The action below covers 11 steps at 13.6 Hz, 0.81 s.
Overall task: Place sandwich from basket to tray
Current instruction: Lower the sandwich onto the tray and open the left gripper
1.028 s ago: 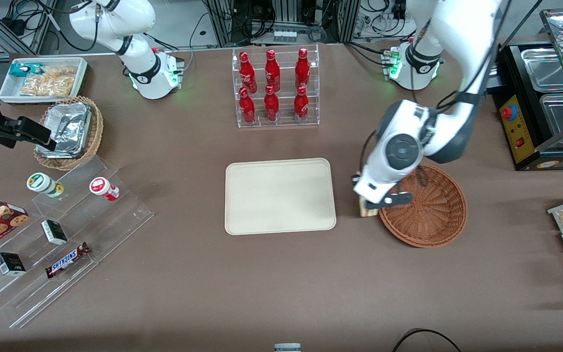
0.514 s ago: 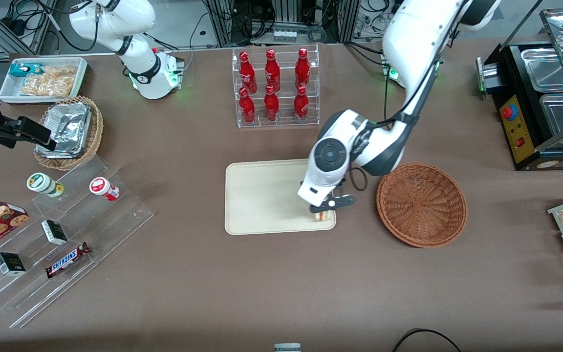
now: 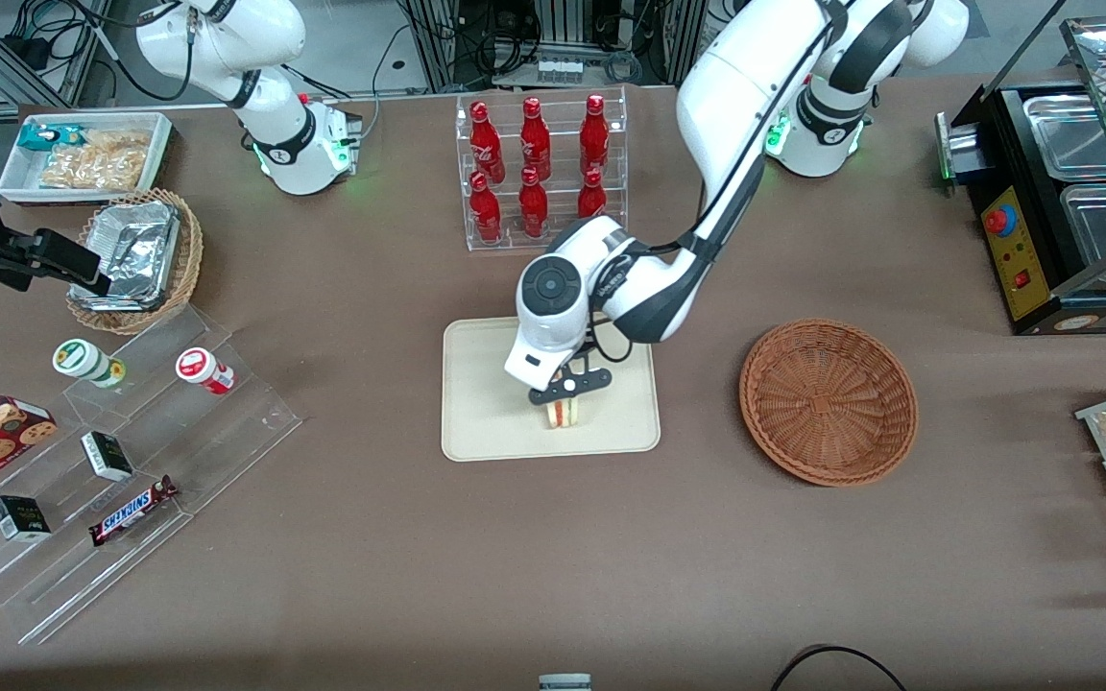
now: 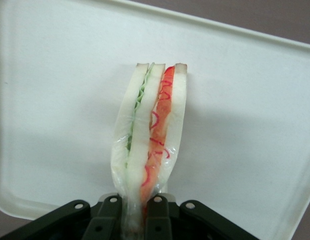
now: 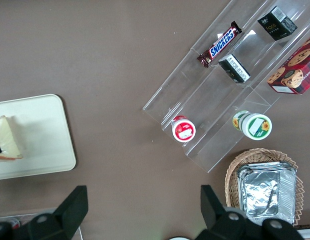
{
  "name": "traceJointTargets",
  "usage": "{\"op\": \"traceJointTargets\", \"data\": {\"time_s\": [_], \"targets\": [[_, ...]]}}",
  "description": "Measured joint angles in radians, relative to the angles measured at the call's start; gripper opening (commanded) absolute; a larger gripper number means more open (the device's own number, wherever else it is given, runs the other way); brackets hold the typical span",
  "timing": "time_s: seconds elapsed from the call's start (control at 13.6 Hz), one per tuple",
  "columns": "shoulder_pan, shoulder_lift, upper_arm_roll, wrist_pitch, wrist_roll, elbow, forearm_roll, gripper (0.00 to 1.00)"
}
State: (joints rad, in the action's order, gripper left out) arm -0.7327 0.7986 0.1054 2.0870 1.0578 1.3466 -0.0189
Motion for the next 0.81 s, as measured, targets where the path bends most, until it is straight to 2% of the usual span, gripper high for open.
{"op": "traceJointTargets", "data": {"time_s": [0.15, 0.22, 0.29, 0.37, 0.81], "targets": [[-0.005, 0.015, 0.0, 0.0, 0.0, -0.012, 0.0, 0.07], [-0.004, 0.02, 0.0, -0.001, 0.0, -0.015, 0.0, 0.13], [-0.005, 0.023, 0.0, -0.001, 0.002, -0.016, 0.0, 0.34], [-0.007, 0.025, 0.0, -0.001, 0.016, -0.016, 0.0, 0.99], [-0.01, 0.002, 0.001, -0.025, 0.035, -0.057, 0.0, 1.0]]}}
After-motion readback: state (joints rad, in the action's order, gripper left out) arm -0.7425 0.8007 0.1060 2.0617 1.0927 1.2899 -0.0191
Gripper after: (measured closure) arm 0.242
